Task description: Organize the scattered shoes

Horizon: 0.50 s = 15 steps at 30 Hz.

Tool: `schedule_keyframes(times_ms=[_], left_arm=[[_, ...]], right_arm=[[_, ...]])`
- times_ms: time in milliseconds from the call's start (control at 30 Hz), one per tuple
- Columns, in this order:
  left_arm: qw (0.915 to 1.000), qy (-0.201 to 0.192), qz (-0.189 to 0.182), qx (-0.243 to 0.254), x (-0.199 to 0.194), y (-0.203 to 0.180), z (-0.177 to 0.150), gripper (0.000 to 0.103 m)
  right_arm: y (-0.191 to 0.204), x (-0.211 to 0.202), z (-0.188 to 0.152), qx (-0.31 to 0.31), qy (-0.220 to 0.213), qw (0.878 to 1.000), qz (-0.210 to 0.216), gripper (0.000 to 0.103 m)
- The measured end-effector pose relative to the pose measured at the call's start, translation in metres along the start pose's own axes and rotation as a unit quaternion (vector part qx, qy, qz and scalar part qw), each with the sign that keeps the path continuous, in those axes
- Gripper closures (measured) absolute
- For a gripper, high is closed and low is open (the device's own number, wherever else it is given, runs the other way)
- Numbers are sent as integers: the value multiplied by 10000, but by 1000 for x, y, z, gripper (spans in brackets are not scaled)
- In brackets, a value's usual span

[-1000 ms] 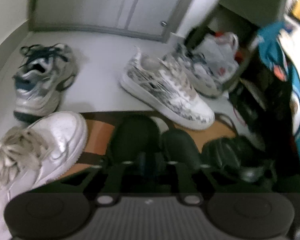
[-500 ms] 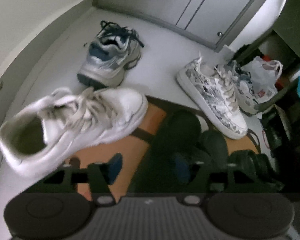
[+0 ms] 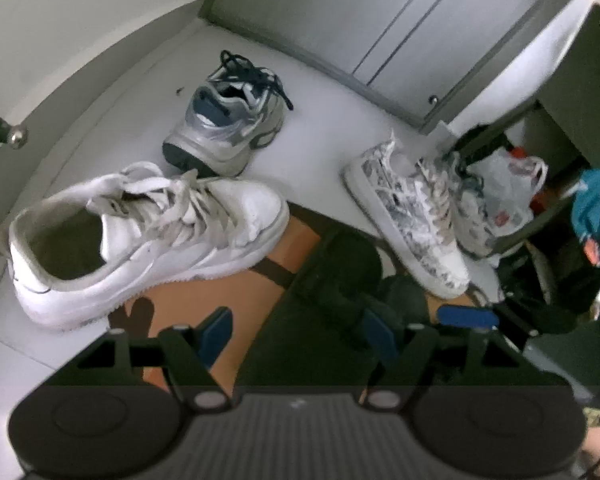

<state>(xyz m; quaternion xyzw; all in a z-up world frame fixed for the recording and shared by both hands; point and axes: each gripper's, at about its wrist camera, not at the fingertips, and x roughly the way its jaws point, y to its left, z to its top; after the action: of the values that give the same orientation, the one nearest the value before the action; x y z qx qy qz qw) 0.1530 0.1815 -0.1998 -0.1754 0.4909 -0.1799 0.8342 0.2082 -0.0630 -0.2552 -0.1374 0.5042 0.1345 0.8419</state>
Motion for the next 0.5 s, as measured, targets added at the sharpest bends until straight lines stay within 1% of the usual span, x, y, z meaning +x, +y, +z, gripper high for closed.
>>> schedule_keyframes(times_ms=[100, 200, 367, 400, 467, 500], left_arm=[[9995, -26, -76, -310, -2, 8, 2, 28], [9995, -5, -119, -308, -1, 9, 2, 28], [9988, 84, -176, -451, 3, 13, 3, 28], [9987, 85, -192, -475, 3, 14, 2, 28], [9985, 84, -194, -501, 3, 16, 3, 28], [9984, 85, -190, -518, 3, 16, 3, 28]], right_arm=[[-3, 4, 13, -114, 127, 9998, -120, 7], [-1, 11, 19, -283, 226, 9991, -214, 7], [8, 28, 19, -525, 348, 9976, -294, 8], [13, 33, 18, -642, 379, 9965, -367, 8], [15, 39, 18, -672, 432, 9959, -426, 15], [15, 42, 18, -688, 459, 9955, -455, 17]])
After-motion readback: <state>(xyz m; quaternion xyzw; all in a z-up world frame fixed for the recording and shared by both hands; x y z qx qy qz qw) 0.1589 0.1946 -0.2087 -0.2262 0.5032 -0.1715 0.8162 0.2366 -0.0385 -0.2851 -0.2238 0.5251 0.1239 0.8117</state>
